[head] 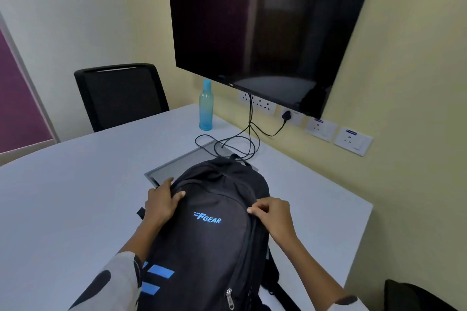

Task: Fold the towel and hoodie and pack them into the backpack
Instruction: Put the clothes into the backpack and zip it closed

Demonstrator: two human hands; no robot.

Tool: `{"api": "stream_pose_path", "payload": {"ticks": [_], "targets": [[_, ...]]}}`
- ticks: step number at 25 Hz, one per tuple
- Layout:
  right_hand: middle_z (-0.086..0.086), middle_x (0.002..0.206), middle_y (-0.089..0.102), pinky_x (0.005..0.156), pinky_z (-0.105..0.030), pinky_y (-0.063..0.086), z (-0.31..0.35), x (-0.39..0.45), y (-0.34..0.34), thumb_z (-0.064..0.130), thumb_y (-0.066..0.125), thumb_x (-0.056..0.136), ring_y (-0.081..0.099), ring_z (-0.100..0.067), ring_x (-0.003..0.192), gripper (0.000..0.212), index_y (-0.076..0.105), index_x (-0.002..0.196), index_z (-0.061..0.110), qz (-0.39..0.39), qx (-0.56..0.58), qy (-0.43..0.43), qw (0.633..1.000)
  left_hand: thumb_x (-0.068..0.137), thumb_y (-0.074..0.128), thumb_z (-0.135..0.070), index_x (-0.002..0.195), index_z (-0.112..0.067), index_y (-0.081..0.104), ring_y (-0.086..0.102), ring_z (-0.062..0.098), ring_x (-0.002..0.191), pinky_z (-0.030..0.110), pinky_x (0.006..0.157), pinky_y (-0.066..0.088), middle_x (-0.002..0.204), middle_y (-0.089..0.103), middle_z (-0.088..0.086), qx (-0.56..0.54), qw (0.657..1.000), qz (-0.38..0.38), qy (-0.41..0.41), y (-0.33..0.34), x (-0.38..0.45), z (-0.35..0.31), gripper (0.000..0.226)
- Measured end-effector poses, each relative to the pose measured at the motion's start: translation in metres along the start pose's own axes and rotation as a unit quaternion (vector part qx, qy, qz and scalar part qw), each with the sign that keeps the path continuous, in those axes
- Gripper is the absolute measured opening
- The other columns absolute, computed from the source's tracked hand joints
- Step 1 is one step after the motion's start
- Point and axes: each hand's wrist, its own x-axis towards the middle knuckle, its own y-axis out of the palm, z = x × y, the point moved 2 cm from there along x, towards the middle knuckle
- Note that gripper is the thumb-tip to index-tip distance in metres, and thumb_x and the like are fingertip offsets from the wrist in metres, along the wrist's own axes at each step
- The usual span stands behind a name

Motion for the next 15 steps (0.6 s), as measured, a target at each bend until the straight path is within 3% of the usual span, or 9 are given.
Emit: {"api": "stream_pose_path", "payload": {"ticks": [2, 3, 5, 7, 8, 11, 15], "targets": [[0.003, 0.064, 0.067, 0.066, -0.022, 0.044, 0.005, 0.006, 0.003, 0.026, 0.084, 0.068, 0.063, -0.011, 0.069, 0.024, 0.066, 0.059, 0.012, -0.044, 0.034, 0.035, 0.998, 0.085, 0.068, -0.032, 0.135, -0.014, 0.051, 0.052, 0.033, 0.119, 0.040, 0.096, 0.043, 0.126, 0.061, 0.013, -0.015, 1.000, 0.023, 0.009, -0.001, 0.003, -0.002, 0.056], [0.003, 0.066, 0.066, 0.065, -0.022, 0.045, 0.008, 0.008, 0.006, 0.031, 0.087, 0.063, 0.063, -0.012, 0.070, 0.029, 0.065, 0.064, 0.012, -0.064, 0.043, 0.054, 0.996, 0.083, 0.070, -0.031, 0.128, -0.014, 0.058, 0.058, 0.029, 0.109, 0.036, 0.088, 0.045, 0.118, 0.066, 0.010, -0.016, 0.999, 0.027, 0.015, -0.002, 0.002, -0.005, 0.049], [0.000, 0.079, 0.066, 0.070, -0.025, 0.047, 0.010, 0.013, 0.014, 0.043, 0.089, 0.055, 0.062, -0.016, 0.080, 0.050, 0.062, 0.087, 0.016, -0.070, 0.037, 0.094, 0.992, 0.083, 0.070, -0.032, 0.113, -0.018, 0.068, 0.061, 0.022, 0.090, 0.031, 0.077, 0.045, 0.103, 0.070, 0.004, -0.003, 1.000, 0.019, 0.010, -0.006, 0.000, -0.011, 0.033], [-0.004, 0.092, 0.067, 0.078, -0.031, 0.048, 0.007, 0.018, 0.024, 0.049, 0.085, 0.059, 0.062, -0.021, 0.092, 0.064, 0.059, 0.111, 0.022, -0.032, -0.004, 0.107, 0.994, 0.084, 0.069, -0.030, 0.104, -0.021, 0.072, 0.062, 0.022, 0.087, 0.032, 0.078, 0.047, 0.099, 0.072, 0.003, -0.012, 1.000, -0.003, 0.001, -0.007, -0.004, -0.016, 0.022], [-0.004, 0.093, 0.069, 0.080, -0.032, 0.049, 0.006, 0.021, 0.027, 0.047, 0.081, 0.066, 0.063, -0.023, 0.092, 0.057, 0.062, 0.114, 0.021, -0.021, -0.020, 0.104, 0.994, 0.083, 0.069, -0.027, 0.102, -0.022, 0.072, 0.063, 0.023, 0.090, 0.033, 0.080, 0.047, 0.099, 0.072, 0.003, -0.029, 0.999, -0.014, -0.004, -0.007, -0.007, -0.019, 0.020], [-0.002, 0.071, 0.065, 0.073, -0.031, 0.050, 0.004, 0.023, 0.017, 0.032, 0.070, 0.083, 0.063, -0.025, 0.078, 0.020, 0.075, 0.095, 0.016, -0.052, 0.001, 0.083, 0.995, 0.082, 0.070, -0.020, 0.100, -0.020, 0.074, 0.062, 0.025, 0.097, 0.036, 0.088, 0.047, 0.103, 0.071, 0.003, -0.117, 0.991, -0.065, -0.024, -0.006, -0.013, -0.030, 0.018], [0.008, 0.070, 0.065, 0.069, -0.022, 0.047, -0.008, 0.017, -0.009, 0.021, 0.074, 0.082, 0.063, -0.015, 0.074, 0.018, 0.076, 0.099, 0.013, -0.099, 0.145, 0.088, 0.981, 0.081, 0.072, -0.019, 0.097, -0.019, 0.074, 0.060, 0.022, 0.095, 0.040, 0.092, 0.048, 0.102, 0.069, 0.001, -0.182, 0.978, -0.100, -0.030, -0.002, -0.020, -0.054, 0.016]]}}
